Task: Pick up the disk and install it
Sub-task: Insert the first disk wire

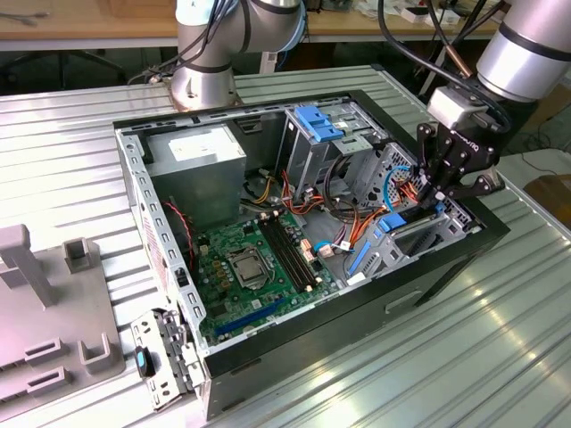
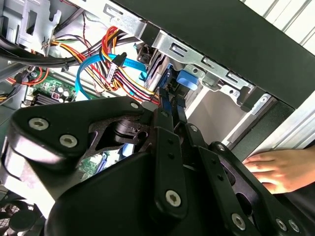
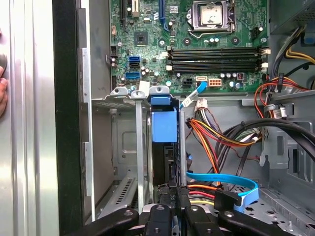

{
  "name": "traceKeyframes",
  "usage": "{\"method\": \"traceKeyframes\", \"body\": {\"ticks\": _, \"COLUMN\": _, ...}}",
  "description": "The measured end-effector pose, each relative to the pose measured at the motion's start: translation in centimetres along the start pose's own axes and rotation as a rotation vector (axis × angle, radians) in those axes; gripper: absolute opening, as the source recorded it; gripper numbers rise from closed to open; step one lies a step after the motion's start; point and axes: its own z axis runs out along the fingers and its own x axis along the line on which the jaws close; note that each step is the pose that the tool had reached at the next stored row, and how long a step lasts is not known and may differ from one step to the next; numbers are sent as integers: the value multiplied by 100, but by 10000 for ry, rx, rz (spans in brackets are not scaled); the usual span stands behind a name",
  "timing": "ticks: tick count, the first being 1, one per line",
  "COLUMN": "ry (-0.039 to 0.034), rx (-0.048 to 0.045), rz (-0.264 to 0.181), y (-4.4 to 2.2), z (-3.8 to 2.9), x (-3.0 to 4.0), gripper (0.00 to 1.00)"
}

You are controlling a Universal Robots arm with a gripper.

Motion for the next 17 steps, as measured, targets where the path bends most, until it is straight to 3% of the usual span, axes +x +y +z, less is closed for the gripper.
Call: {"method": "traceKeyframes", "body": {"ticks": 17, "ry": 1, "rx": 0, "rz": -1, "y": 0, "z": 29, "x": -12, "gripper": 17}}
